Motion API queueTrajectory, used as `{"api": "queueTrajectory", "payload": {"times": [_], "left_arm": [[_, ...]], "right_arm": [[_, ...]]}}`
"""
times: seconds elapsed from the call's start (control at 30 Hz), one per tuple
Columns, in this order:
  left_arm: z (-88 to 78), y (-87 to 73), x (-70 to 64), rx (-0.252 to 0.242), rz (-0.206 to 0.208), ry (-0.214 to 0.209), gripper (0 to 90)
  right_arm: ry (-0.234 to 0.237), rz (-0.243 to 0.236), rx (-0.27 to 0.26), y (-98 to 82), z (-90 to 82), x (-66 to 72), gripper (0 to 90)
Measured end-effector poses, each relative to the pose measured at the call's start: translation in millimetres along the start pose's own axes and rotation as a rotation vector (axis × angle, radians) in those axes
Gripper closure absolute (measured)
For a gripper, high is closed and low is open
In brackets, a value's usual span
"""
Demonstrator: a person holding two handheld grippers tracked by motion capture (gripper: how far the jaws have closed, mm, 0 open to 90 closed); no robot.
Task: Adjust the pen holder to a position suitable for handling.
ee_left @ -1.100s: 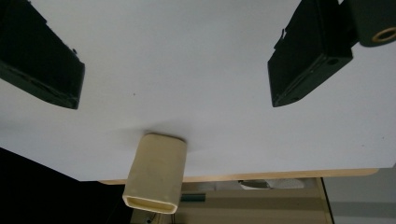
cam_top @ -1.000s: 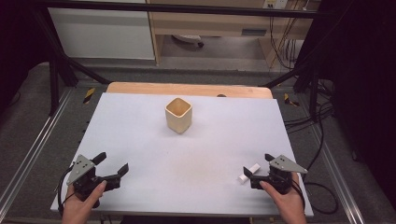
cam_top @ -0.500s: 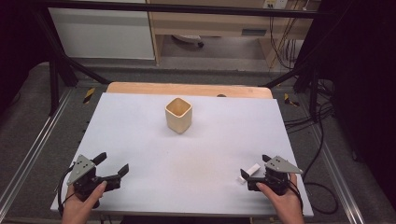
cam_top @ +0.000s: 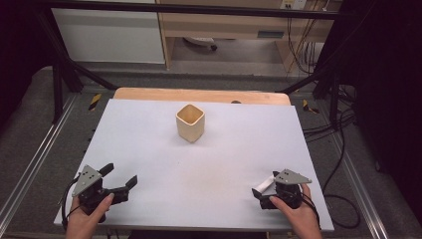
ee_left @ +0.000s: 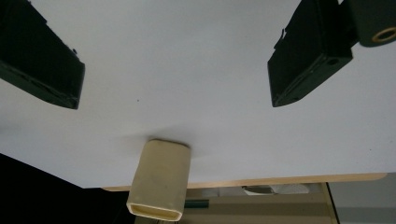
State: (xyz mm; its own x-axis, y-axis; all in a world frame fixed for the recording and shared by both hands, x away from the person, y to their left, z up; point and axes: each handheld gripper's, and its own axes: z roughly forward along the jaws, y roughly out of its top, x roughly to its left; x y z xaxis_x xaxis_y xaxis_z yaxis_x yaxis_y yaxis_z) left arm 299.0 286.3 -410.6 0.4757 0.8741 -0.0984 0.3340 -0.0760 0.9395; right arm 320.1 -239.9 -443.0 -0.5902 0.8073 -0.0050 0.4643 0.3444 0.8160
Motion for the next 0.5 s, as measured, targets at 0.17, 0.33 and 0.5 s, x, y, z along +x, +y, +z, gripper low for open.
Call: {"api": "queueTrajectory", "payload": {"times": [0.17, 0.33, 0.5], "left_arm": [[-0.6, 0.0, 0.8, 0.001, -0.004, 0.005, 4.2], [-2.3, 0.5, 3.0, -0.006, -0.014, 0.015, 4.4], [-3.4, 0.8, 4.3, -0.007, -0.012, 0.017, 4.5]], "right_arm": [[-0.007, 0.006, 0.014, -1.4, 2.1, -2.0, 2.3], [-0.025, 0.039, 0.038, -2.6, 6.8, -7.9, 2.6], [-0.020, 0.032, 0.048, -3.1, 8.5, -10.2, 2.5]]}}
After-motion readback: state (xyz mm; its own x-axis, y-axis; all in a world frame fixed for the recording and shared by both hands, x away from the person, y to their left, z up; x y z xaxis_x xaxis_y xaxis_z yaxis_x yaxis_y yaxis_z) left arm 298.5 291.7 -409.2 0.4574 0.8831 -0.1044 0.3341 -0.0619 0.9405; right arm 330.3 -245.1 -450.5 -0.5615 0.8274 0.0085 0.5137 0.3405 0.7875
